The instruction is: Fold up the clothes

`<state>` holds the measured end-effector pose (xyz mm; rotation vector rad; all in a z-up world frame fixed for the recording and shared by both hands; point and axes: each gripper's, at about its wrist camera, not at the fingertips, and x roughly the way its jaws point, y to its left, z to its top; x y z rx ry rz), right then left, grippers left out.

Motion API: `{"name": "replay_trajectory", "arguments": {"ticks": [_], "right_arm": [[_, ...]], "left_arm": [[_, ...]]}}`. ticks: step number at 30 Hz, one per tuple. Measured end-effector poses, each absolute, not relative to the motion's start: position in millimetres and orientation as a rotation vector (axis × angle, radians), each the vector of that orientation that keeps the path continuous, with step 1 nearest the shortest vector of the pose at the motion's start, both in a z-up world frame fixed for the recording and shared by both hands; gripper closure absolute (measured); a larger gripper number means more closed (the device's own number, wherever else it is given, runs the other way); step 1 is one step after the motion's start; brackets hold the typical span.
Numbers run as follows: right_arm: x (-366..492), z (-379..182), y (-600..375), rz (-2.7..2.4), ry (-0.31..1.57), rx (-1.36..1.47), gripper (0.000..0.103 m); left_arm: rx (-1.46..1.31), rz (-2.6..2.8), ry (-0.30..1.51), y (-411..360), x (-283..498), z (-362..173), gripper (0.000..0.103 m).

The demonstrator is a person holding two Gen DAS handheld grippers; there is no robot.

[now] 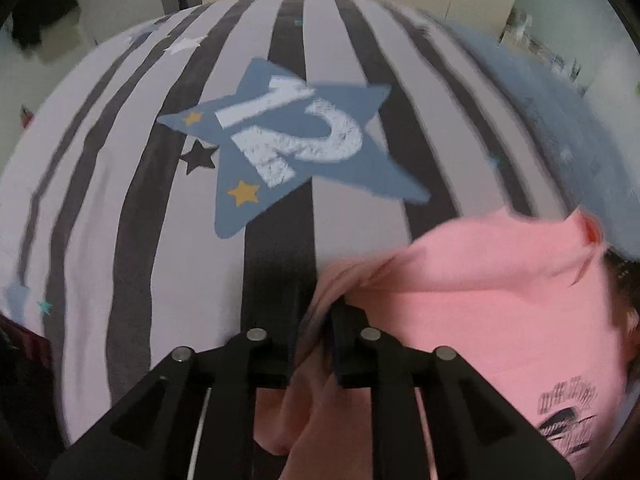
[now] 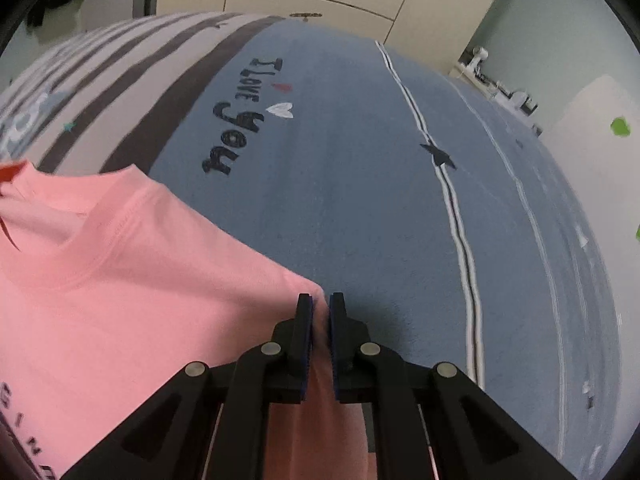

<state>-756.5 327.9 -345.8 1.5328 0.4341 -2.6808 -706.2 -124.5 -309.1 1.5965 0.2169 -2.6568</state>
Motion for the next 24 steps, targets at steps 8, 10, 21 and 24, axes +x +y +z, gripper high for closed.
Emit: {"name": "replay_trajectory", "arguments": {"ticks": [8,10,21,24], "right_arm": [[-732,-294,330,-2.690,0.347,1.349,0.080],[-734,-282,322,-2.693,0.330,1.299,0.077],[-778,-337,265,-2.524,0.309,1.585,0.068],[-779,-344,282,-2.563,0.210,1.589,0.067]], "left_arm": [[1.380,-2.725,0.349,-162,-683,-273,0.033],[1.362,-2.739,0.348,-155,-690,-264,0.032],[1.588,-2.532,0.454,-154,-709,-283,0.023],[1.501,-2.506,0.386,-175,-701,-281,0.023]]}}
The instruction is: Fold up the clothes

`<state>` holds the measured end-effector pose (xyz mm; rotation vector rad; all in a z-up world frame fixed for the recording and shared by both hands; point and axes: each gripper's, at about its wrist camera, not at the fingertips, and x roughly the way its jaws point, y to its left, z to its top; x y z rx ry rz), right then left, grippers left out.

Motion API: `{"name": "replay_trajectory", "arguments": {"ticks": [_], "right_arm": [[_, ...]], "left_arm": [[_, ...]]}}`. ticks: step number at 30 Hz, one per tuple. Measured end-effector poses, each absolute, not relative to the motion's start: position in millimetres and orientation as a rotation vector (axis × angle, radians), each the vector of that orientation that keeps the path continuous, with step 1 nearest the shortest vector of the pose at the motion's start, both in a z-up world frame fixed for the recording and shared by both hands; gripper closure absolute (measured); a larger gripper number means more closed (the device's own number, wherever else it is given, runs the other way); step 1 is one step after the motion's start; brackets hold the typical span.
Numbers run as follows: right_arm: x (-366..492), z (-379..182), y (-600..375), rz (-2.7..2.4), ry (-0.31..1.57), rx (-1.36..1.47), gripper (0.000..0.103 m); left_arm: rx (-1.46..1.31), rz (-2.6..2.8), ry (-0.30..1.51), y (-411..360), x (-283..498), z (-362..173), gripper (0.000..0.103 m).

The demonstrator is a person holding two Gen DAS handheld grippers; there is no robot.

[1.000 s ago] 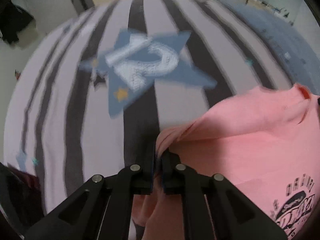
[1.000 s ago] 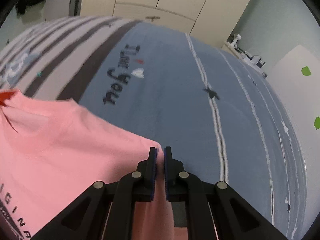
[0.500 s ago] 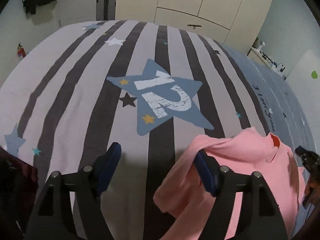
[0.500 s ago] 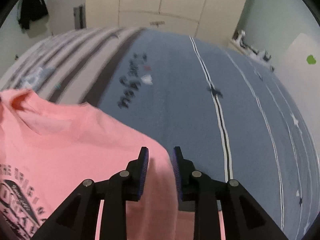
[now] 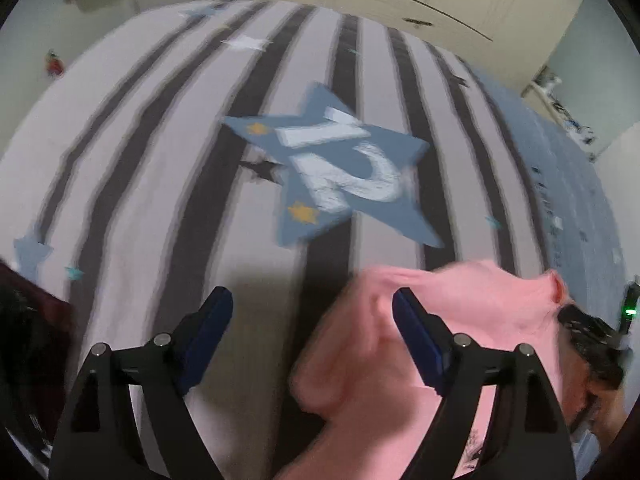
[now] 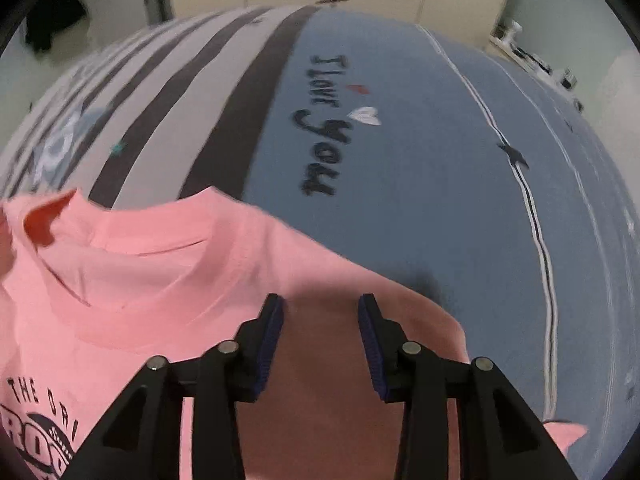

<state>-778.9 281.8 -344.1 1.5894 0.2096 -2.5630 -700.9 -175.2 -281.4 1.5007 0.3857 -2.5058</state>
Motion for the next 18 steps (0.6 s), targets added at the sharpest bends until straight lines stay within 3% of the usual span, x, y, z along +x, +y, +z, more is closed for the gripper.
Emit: {"name": "replay_trajectory", "arguments": {"ticks": [4,11,15,17,18], "right_arm": [[-776,-340,302,-2.611,0.150,1.545,0.067],[-774,-328,296,-2.558,0.116,1.412,0.065],[-780,-332,276,-2.528,0.188,1.410,0.065],[-784,-338,270,-2.519,0.205,1.436,0.065],[-786,-341,269,-2.515,0.208,1.447,0.065]], "left_arm": [[1.434,-2.615,0.361,-175,-696,-276,0.024],[1.441,-2.893,0.116,-83,-719,-274,0.025],[1.568,-2.888,-0.076,-42,-743,-294,0.025],[1.623,-2.838,-0.169,-30,-752,-309,0.029],[1.660,-2.823,-0.168,-30,-754,-315,0.039]]}}
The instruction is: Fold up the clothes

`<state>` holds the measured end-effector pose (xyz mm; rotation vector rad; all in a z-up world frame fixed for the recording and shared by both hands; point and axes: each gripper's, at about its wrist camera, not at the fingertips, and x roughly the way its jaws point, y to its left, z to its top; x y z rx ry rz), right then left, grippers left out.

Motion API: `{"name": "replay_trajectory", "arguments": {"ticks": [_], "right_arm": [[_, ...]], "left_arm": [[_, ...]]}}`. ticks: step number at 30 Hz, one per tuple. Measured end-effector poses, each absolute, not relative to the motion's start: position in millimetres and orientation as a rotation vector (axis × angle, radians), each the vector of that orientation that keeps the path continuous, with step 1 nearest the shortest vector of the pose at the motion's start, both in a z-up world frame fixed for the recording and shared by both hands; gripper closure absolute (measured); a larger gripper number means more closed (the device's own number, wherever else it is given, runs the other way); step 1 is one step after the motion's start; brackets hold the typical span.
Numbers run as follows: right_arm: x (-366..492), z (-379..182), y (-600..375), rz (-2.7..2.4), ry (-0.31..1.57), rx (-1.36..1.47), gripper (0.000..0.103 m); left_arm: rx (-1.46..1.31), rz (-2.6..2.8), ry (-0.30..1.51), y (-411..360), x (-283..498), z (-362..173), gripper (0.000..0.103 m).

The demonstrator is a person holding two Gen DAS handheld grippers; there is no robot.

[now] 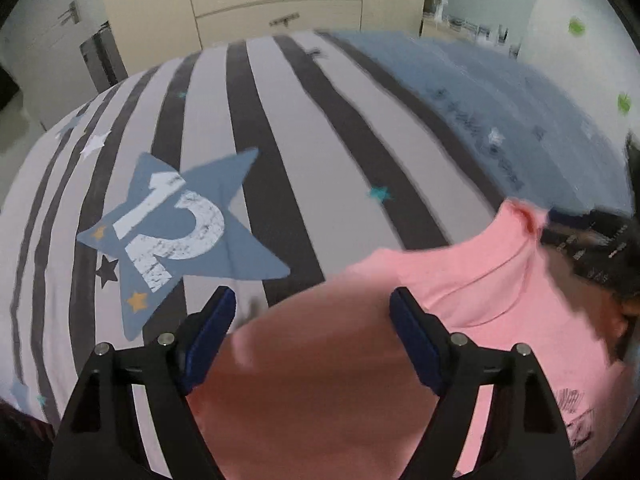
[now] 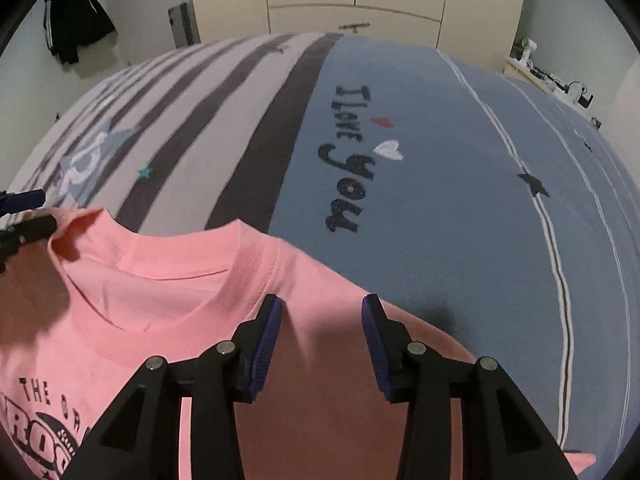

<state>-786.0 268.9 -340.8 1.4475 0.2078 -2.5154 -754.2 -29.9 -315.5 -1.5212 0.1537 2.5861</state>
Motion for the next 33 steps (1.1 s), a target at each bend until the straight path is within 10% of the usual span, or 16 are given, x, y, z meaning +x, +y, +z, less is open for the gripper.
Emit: {"name": "replay_trajectory", "arguments": {"ticks": [6,9,12,20,23,27,33], "right_arm": [[-791,-349,265,-2.502,0.244,1.459,0.064],[-794,-345,263,-2.507,0.286,1.427,0.101],[-794,-323,271,-2.603,0.202,1.350,0.102],[-801,-320,277,-2.674,0.138,1.401,0.103],[-789,-316,274,-2.656,0.140,1.362,0.103],[-772,-311,276,-2.600,0.141,1.327,0.103],[-715,-312,296,-2.580,0.157,1.369,0.102]], "left_arm": [[-1.535,2.521,0.118,-30,-756,-333,0.072],[-1.453,2.577,0.131,-27,-755,-321,0.094],[-1.305,2.655,0.045,-30,-755,-293,0.095],[-1.583,2.643,0.200,-15,-778,-320,0.084],[-1.558,2.669,-0.020,-40,-772,-307,0.083],[-1.390,2.756,-0.149,-80,-745,-271,0.042],[-1.505,2.811,-0.203,-162,-685,-281,0.041]]}}
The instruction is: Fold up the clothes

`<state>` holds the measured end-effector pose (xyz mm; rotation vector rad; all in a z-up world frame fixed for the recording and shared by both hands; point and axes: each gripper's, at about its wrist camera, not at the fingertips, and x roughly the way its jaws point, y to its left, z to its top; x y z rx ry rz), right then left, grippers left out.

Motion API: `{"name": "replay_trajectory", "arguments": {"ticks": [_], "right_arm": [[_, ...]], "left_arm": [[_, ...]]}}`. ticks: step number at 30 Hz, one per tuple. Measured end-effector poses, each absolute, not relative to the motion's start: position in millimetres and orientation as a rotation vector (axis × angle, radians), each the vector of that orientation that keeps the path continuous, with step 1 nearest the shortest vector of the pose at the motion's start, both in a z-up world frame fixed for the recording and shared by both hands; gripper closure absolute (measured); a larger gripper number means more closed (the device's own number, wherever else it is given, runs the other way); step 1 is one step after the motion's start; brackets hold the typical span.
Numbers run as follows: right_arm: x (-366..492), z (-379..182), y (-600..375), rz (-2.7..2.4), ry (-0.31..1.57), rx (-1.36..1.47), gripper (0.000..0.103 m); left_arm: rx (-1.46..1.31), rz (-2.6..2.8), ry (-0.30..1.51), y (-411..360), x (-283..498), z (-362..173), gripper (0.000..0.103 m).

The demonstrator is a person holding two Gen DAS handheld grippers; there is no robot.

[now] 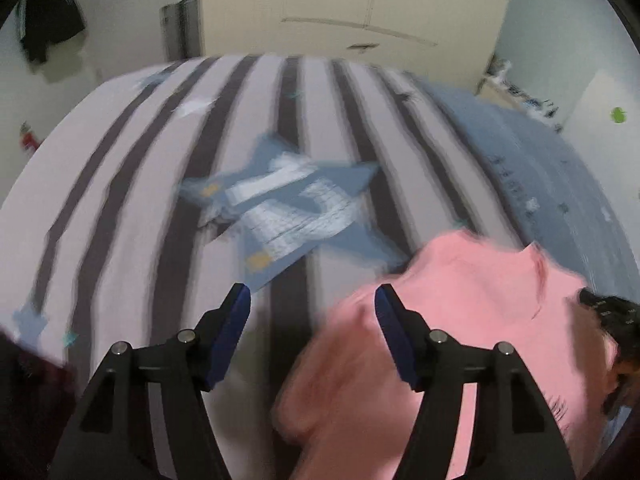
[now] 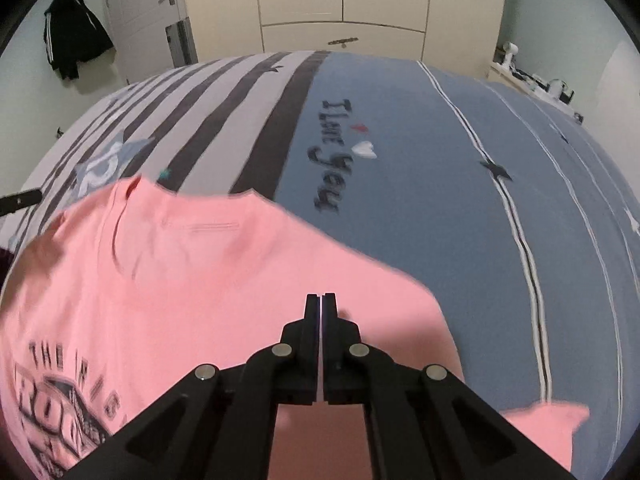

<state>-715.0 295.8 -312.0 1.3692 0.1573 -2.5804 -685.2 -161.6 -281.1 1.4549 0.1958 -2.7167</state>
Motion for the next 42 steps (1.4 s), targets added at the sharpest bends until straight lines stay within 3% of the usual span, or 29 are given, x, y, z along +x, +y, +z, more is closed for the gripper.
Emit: {"name": "replay_trajectory", "arguments": {"ticks": [7,15,19,22,25,28,33,35,42], "right_arm": [[-648,-316,331,-2.596,0.106,1.423,0.097],[-584,-320,344,-2.592,0.068,1.494,0.097],[-555,-317,349,-2.589,0.042,1.500,0.097],[-537,-313,352,-2.579,0.023,1.507,0.090],[-515,-312,351,-2.553,0.006,1.526,0.082],[-496,-317,349,-2.525,0.002,1.567,0.082],[-479,-314,354,-2.543,-0.050,1.577,0.082],[-475,-309,357,-2.554,-0.076,1.574,0.082],[-463,-293,373,-2.615,-0.123,1.573,0.082]], "left_arm": [[1.579,-2.642,0.282,-194,-625,-320,0.041],[1.739,-2.700,0.413,-184,-554,-328,0.041],[1.720,-2.645,0.789,-202,-514,-324,0.041],[1.801,-2.587,0.885,-197,-497,-332,0.041],[1.845,-2.619,0.821,-174,-485,-335,0.041],[1.820,-2.659,0.869,-154,-485,-327,0.041],[1.670,-2.935,0.781,-93,-494,-272,0.053],[1.650,-3.052,0.690,-47,-494,-249,0.053],[1.913,-3.147,0.480,99,-485,-262,0.053]]}}
